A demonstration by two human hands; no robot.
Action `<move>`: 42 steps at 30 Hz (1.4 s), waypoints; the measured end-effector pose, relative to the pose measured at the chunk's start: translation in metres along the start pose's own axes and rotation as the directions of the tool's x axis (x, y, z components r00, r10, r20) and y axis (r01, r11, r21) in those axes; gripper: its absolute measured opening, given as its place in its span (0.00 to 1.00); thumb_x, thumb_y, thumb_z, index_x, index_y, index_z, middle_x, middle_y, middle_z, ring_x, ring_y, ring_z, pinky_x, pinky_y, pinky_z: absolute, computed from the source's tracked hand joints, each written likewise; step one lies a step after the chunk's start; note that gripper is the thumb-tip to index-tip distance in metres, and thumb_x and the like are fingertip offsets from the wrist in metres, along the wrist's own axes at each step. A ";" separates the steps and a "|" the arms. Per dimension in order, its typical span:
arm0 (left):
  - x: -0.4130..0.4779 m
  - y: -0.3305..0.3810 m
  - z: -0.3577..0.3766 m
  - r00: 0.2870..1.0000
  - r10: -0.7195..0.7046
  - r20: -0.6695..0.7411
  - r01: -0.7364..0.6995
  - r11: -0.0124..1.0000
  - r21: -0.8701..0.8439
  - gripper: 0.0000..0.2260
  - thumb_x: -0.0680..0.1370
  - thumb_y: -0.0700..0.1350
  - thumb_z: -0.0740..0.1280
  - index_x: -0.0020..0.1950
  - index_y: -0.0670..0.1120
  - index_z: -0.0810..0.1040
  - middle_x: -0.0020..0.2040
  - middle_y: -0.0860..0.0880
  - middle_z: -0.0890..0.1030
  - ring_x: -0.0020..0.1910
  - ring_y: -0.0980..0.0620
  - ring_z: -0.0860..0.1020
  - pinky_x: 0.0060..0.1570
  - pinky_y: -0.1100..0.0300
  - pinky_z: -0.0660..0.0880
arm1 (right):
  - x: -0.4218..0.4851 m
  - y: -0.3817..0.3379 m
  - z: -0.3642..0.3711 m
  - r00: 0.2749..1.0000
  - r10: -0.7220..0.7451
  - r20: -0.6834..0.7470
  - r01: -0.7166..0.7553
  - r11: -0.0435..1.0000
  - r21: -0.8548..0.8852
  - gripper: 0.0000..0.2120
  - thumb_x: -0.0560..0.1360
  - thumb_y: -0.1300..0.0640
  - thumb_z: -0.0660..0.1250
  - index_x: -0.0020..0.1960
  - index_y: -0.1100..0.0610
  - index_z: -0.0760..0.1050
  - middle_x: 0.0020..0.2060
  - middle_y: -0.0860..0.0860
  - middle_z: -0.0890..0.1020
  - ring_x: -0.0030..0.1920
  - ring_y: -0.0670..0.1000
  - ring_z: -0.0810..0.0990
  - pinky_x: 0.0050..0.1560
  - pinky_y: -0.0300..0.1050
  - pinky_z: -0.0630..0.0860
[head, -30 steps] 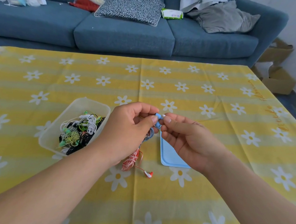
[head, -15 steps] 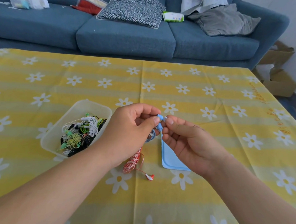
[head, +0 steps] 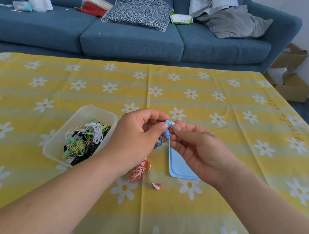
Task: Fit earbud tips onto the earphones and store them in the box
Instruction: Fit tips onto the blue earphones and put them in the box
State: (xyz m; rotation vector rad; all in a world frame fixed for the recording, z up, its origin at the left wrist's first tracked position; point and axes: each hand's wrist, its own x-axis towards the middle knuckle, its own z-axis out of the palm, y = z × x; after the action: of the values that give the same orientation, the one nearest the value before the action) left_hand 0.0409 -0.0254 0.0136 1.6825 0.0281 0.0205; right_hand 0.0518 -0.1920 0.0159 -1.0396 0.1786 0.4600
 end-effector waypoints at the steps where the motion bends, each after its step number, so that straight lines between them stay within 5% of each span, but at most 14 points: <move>1: 0.000 0.000 0.000 1.000 0.000 -0.003 0.000 1.000 -0.003 0.06 0.79 0.39 0.71 0.52 0.50 0.85 0.43 0.50 0.87 0.45 0.44 0.86 0.48 0.48 0.82 | 0.000 0.000 0.000 1.000 -0.004 -0.004 0.004 1.000 -0.008 0.05 0.69 0.64 0.72 0.44 0.63 0.85 0.37 0.57 0.83 0.35 0.50 0.82 0.40 0.40 0.82; 12: 0.002 -0.005 0.006 0.997 0.041 -0.062 -0.041 0.999 -0.003 0.07 0.80 0.38 0.71 0.51 0.50 0.84 0.41 0.54 0.86 0.40 0.59 0.83 0.39 0.68 0.77 | 0.000 0.010 0.006 0.997 -0.035 -0.066 0.039 0.998 0.053 0.04 0.73 0.66 0.71 0.46 0.63 0.85 0.37 0.56 0.83 0.37 0.49 0.81 0.39 0.40 0.81; 22: 0.002 -0.007 0.010 0.995 0.034 -0.099 -0.035 0.999 -0.009 0.06 0.80 0.38 0.70 0.51 0.49 0.83 0.43 0.51 0.86 0.39 0.58 0.84 0.39 0.67 0.77 | -0.001 0.014 0.005 0.995 -0.048 -0.082 0.050 0.999 0.017 0.08 0.74 0.62 0.72 0.52 0.62 0.85 0.42 0.55 0.84 0.39 0.49 0.81 0.41 0.42 0.79; 31: -0.001 -0.003 0.010 0.998 -0.054 -0.035 0.050 0.992 -0.117 0.07 0.80 0.37 0.70 0.52 0.48 0.84 0.44 0.49 0.87 0.43 0.52 0.86 0.44 0.62 0.81 | -0.001 0.006 -0.003 0.995 -0.052 -0.086 0.046 0.997 -0.065 0.03 0.76 0.63 0.72 0.45 0.60 0.84 0.37 0.54 0.83 0.36 0.48 0.80 0.39 0.42 0.79; 42: -0.002 0.000 0.012 0.995 -0.096 -0.035 0.090 0.987 -0.130 0.06 0.79 0.37 0.71 0.52 0.47 0.84 0.44 0.49 0.88 0.44 0.54 0.86 0.44 0.64 0.80 | -0.004 0.005 -0.011 0.974 -0.209 -0.085 0.182 0.952 -0.246 0.08 0.76 0.64 0.72 0.54 0.65 0.84 0.41 0.59 0.86 0.41 0.54 0.83 0.46 0.47 0.80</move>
State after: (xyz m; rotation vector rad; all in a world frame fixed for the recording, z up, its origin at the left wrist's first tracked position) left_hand 0.0397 -0.0378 0.0124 1.5504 0.1335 -0.0135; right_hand 0.0462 -0.2002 0.0077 -1.3047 0.1186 0.2463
